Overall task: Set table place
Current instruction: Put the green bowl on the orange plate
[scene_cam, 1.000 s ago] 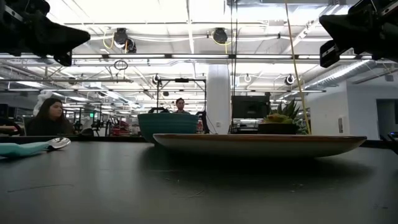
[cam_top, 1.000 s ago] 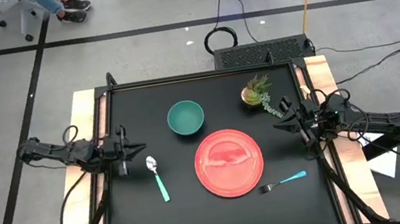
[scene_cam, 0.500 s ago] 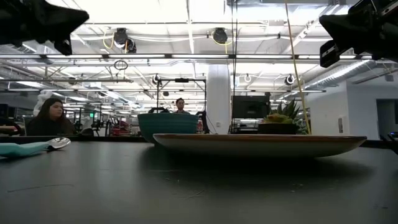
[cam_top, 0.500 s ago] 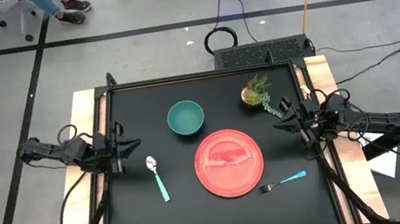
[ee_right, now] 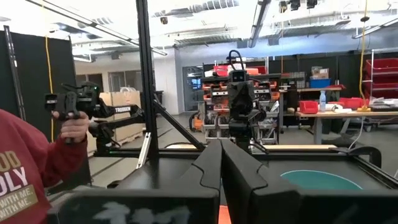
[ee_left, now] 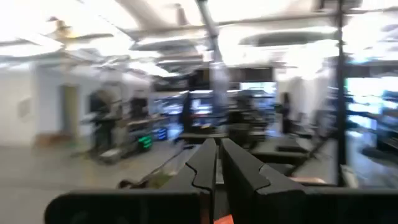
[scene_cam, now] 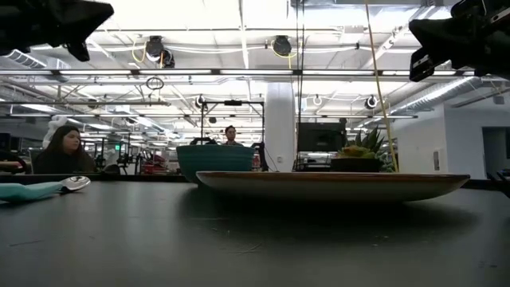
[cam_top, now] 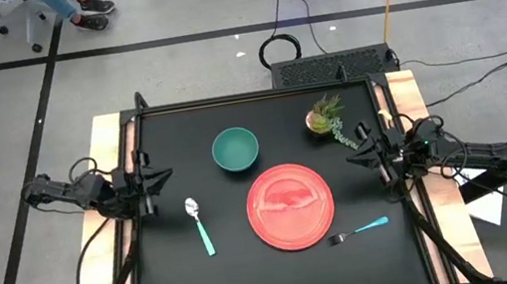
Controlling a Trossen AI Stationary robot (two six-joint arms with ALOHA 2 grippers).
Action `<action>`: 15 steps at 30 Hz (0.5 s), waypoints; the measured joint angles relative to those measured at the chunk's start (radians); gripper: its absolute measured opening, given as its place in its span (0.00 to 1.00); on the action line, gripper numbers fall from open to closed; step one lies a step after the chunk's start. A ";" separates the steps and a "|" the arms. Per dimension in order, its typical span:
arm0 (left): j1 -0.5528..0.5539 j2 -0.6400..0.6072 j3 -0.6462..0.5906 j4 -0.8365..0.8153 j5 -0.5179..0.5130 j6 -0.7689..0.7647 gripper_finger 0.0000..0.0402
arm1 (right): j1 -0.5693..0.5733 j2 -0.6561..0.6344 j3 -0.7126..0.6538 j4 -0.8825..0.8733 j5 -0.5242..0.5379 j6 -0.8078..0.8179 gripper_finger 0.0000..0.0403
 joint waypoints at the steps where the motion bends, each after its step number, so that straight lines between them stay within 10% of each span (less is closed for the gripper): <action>1: 0.001 0.000 0.012 -0.012 -0.048 -0.012 0.08 | 0.000 0.000 0.000 -0.001 0.000 0.000 0.00; 15: 0.112 0.163 0.326 -0.333 -0.239 -0.116 0.08 | 0.000 0.000 0.000 -0.022 0.002 0.007 0.00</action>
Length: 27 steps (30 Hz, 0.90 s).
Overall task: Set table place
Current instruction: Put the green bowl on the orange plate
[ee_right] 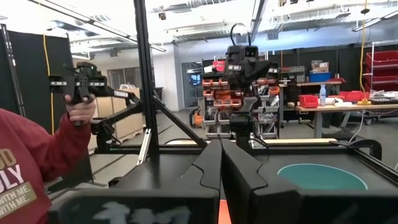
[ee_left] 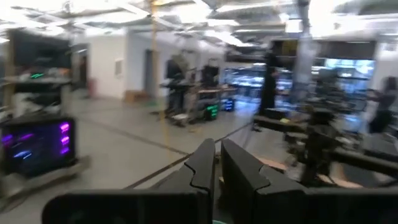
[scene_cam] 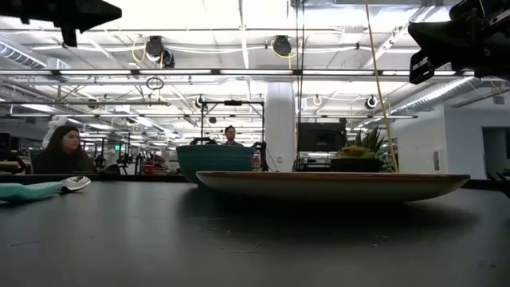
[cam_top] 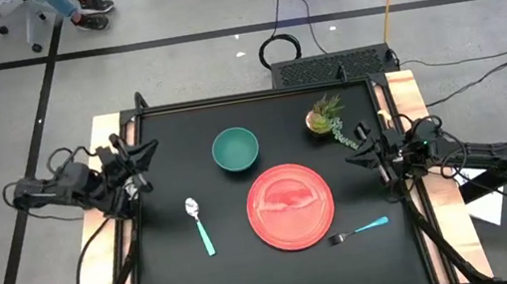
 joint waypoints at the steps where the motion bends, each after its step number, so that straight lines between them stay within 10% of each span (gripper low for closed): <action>1: 0.012 0.027 0.024 -0.019 -0.014 -0.006 0.08 | 0.000 0.000 0.000 0.001 0.000 0.000 0.00; 9: 0.159 0.278 0.221 -0.178 -0.012 -0.094 0.08 | 0.000 0.000 0.000 0.001 0.000 0.000 0.00; 27: 0.595 0.751 0.493 -0.447 0.536 -0.185 0.08 | 0.000 0.000 0.000 -0.026 0.000 0.000 0.00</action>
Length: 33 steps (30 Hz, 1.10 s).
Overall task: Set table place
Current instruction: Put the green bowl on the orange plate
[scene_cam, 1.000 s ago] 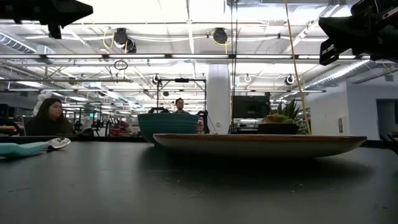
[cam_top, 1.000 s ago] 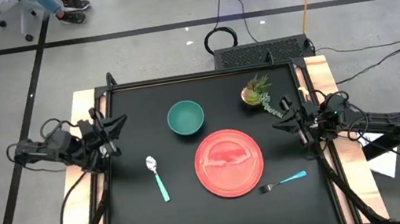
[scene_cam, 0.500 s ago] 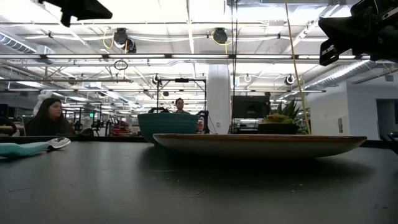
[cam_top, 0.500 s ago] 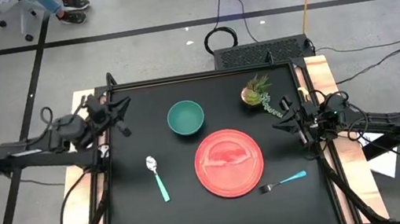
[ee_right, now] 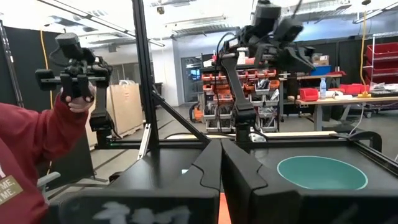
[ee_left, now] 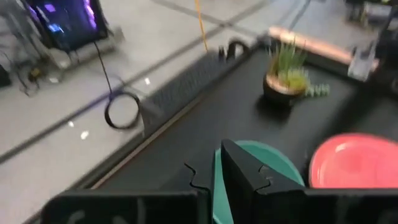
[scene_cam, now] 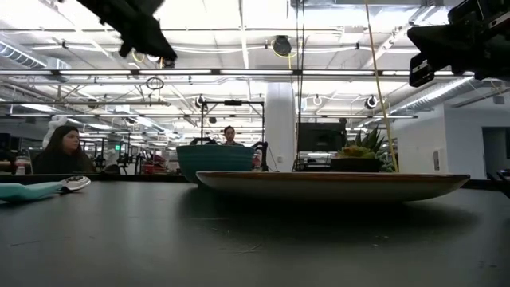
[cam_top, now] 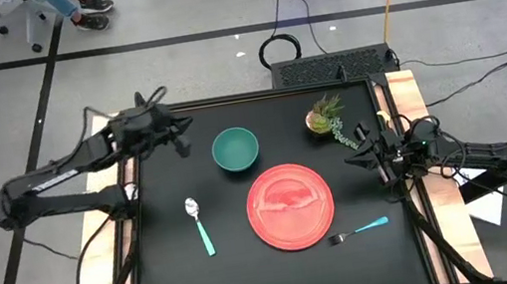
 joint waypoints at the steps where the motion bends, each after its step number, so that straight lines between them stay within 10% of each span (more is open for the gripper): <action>1: 0.021 0.027 0.008 -0.010 0.032 0.007 0.08 | 0.000 0.000 0.000 0.000 0.000 0.000 0.00; 33: 0.137 0.333 0.136 -0.078 0.245 0.083 0.08 | 0.000 0.000 0.000 0.000 0.000 0.015 0.00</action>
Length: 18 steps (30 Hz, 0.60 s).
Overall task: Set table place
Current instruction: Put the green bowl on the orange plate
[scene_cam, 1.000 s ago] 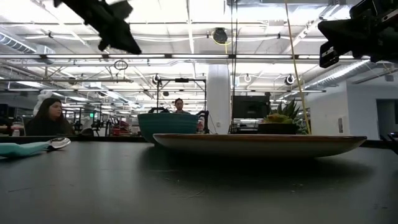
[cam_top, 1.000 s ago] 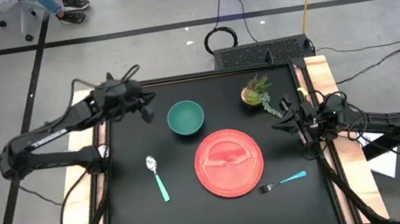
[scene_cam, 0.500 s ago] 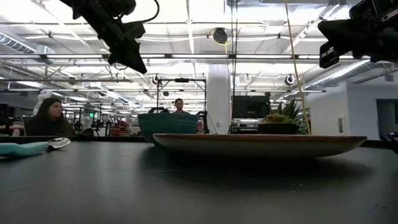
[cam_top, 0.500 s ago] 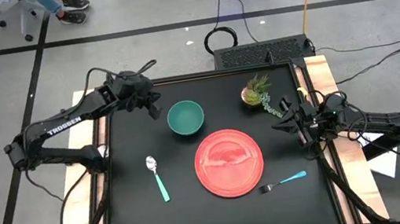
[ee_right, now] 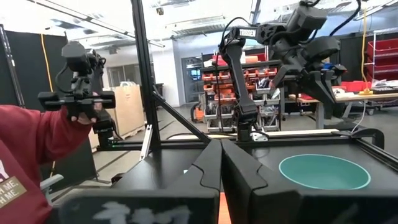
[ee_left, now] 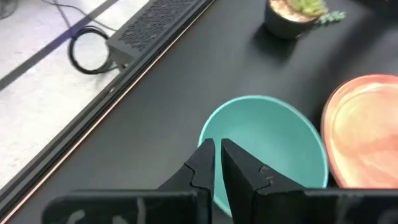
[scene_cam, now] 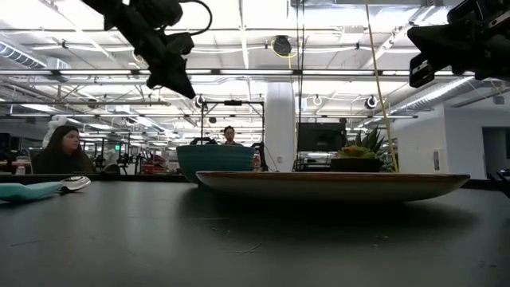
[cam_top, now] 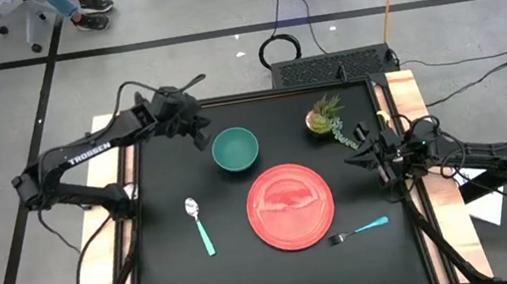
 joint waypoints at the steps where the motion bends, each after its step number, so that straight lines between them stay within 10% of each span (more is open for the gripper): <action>1: 0.000 0.016 0.016 -0.001 0.007 0.003 0.08 | 0.000 0.000 0.000 0.000 0.000 -0.006 0.00; 18: -0.003 0.369 0.488 -0.416 0.034 0.193 0.08 | 0.000 0.000 0.000 -0.005 0.000 -0.015 0.00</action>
